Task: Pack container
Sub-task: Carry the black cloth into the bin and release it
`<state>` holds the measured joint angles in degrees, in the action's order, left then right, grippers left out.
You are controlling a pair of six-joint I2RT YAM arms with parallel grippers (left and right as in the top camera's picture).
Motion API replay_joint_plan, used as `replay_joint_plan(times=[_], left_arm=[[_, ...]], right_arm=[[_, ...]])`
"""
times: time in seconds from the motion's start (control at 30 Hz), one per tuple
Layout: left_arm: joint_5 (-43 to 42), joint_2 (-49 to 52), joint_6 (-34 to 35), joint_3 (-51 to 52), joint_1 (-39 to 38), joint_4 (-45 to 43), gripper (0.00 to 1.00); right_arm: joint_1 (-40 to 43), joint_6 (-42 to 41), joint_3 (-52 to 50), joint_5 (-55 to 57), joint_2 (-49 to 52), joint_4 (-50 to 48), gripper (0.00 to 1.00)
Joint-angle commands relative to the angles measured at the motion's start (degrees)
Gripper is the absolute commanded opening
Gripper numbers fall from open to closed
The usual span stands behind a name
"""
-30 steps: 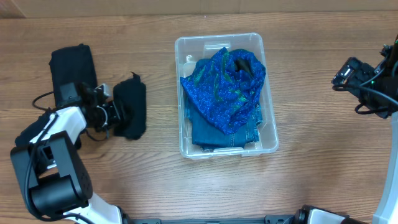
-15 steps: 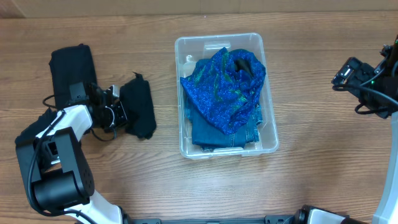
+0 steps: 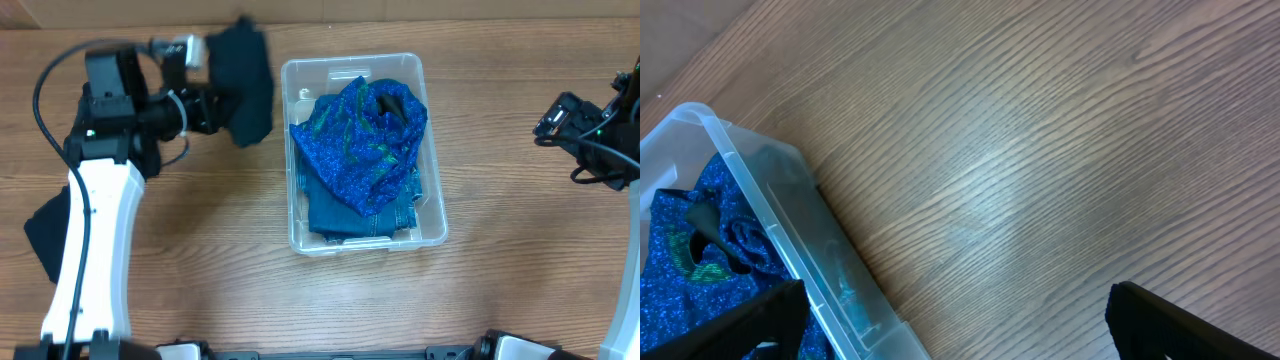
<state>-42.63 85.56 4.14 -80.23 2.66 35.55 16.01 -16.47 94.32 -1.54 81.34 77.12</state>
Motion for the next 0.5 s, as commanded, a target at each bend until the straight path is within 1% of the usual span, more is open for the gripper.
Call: replay_joint_plan(times=[0.0,0.03,0.1,0.17,0.33,0.43,0.47], left_arm=[[2.08,-1.03,-9.88,-3.41,-8.26,0.17,0.04],[5.84,-0.33,-15.74,-3.39,-12.59,1.14,0.04],[7.63,0.74,-21.38,-3.39,-16.24,3.3,0.04],[7.72,2.14,-26.34,-3.37,-20.22,6.82,0.04],[8.72,6.05,-36.87,-3.34,-27.5,16.0,0.04],[9.42,9.01,-43.3,-3.34,-30.03,20.94,0.04],[10.6,9.97,-44.39,-3.34,-30.58,22.08,0.04]], right_arm=[[-0.24,0.2,-0.11,-0.07,0.02,-0.31,1.0],[-0.24,0.2,-0.11,-0.04,0.02,-0.31,1.0],[-0.24,0.35,-0.11,-0.07,0.02,-0.28,1.0],[-0.24,0.37,-0.11,-0.07,0.02,-0.28,1.0],[-0.24,0.37,-0.11,-0.07,0.02,-0.28,1.0],[-0.24,0.37,-0.11,-0.07,0.02,-0.28,1.0],[-0.24,0.37,-0.11,-0.07,0.02,-0.28,1.0]])
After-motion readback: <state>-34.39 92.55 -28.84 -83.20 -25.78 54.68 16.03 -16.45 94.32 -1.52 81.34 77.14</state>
